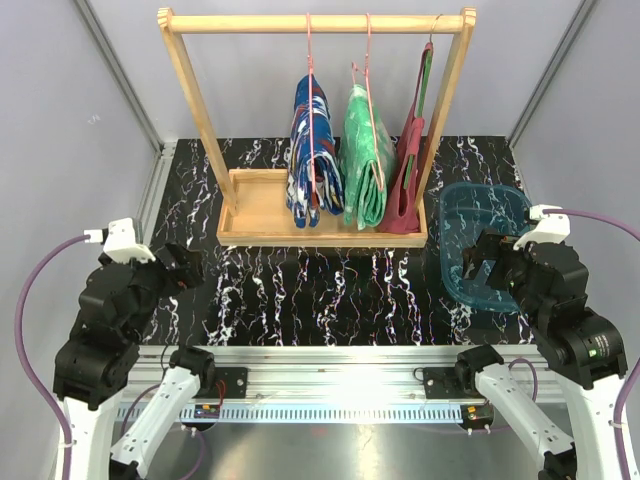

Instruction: Remove the trousers from the hanger

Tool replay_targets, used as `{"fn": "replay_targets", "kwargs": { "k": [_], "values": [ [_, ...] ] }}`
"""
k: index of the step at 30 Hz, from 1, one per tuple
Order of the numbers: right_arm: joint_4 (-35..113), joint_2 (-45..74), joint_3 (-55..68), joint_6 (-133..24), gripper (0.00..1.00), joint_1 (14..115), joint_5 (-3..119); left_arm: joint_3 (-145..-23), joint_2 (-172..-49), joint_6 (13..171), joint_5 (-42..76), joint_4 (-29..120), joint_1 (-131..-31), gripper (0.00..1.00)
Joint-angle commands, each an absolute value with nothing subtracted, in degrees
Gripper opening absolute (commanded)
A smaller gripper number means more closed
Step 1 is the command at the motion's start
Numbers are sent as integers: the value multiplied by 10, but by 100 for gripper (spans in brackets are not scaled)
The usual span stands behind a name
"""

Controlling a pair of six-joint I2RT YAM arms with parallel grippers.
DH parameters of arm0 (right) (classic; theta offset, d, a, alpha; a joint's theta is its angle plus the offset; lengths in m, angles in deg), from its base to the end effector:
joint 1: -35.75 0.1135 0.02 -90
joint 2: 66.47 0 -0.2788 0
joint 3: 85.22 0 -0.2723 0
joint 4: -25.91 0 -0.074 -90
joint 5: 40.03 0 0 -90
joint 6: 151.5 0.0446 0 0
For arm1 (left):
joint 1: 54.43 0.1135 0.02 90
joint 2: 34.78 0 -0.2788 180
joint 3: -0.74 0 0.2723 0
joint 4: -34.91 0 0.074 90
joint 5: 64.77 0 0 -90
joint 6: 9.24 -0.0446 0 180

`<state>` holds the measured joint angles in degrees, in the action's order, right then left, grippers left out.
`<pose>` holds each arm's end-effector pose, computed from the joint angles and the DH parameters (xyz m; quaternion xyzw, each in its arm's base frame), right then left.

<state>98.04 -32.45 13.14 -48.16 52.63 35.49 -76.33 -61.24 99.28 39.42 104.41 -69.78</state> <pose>0.0789 0.0123 0.4220 0.0424 0.8361 0.0375 0.5457 0.0551 -0.0038 0.4102 -0.0941 0.8050 -0.0720 0.5813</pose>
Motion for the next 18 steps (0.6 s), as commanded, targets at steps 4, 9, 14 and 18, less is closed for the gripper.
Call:
{"fn": "replay_targets", "kwargs": {
  "k": [4,9,14,18],
  "values": [
    [954,-324,131,-480,99,531,354,-820,-668,1012,267,965,-701,99],
    [941,-318,138,-474,99,531,392,-901,-748,1033,163,904,-701,99],
    [911,-317,153,-460,100,531,430,-1016,-892,1035,152,886,-727,99],
    [906,-305,154,-438,100,532,438,-1116,-1022,992,245,889,-778,99]
  ]
}}
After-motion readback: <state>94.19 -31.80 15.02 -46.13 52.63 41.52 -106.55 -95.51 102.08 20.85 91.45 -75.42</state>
